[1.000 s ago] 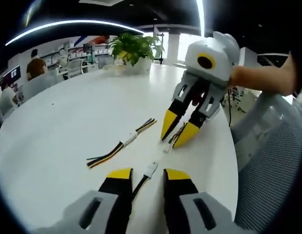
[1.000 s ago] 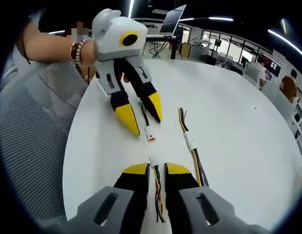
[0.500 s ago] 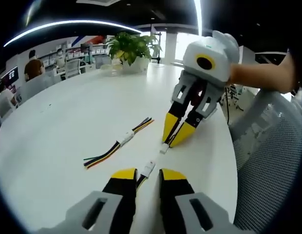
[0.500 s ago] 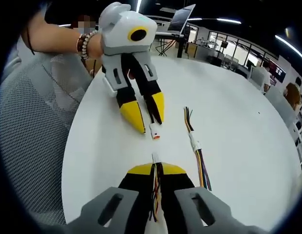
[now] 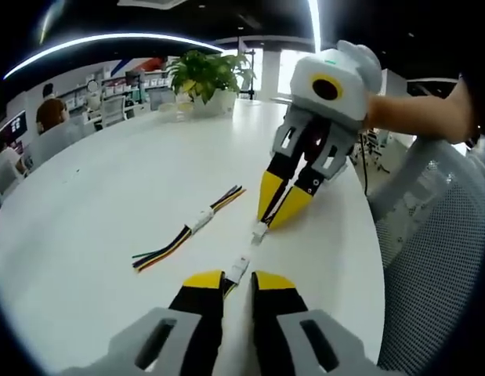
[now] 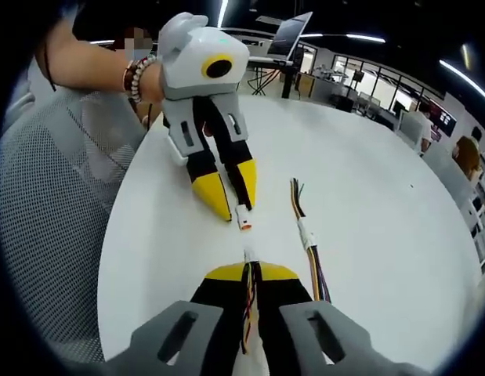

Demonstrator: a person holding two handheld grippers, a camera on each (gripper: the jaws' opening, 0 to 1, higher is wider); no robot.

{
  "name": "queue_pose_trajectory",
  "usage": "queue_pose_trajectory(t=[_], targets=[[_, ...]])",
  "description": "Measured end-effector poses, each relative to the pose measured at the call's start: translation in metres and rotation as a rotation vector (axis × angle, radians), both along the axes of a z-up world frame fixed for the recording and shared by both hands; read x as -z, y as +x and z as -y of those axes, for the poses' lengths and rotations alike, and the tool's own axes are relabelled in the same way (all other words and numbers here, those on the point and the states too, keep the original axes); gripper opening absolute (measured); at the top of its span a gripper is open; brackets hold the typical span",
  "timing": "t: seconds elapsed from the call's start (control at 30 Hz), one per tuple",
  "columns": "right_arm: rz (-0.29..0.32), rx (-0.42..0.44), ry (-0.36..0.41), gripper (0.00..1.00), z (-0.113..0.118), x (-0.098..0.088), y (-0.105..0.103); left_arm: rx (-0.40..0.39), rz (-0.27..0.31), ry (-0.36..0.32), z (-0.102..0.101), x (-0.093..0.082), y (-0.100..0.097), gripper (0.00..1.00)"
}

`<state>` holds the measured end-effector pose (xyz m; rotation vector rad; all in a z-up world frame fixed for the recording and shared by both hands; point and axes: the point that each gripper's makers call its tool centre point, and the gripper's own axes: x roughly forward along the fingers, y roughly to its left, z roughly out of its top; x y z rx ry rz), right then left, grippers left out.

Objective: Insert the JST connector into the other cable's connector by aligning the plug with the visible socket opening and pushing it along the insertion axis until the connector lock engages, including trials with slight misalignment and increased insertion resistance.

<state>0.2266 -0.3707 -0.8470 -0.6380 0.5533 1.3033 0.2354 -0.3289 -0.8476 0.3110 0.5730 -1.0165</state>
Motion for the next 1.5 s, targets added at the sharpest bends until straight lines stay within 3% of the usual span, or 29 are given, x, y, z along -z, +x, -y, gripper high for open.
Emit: queue_pose_trajectory(t=[0.4, 0.9, 1.1, 1.5], targets=[[0.001, 0.003, 0.013, 0.01, -0.001, -0.003, 0.001, 0.021, 0.011, 0.010, 0.002, 0.001, -0.001, 0.00], [0.003, -0.024, 0.013, 0.00, -0.006, -0.006, -0.003, 0.126, 0.124, 0.058, 0.014, -0.013, -0.004, 0.00], [0.007, -0.029, 0.018, 0.00, -0.009, -0.009, -0.003, 0.138, 0.121, 0.074, 0.013, -0.010, -0.005, 0.00], [0.036, -0.066, -0.043, 0.00, -0.008, -0.007, -0.006, 0.169, 0.138, 0.091, 0.018, -0.011, -0.007, 0.00]])
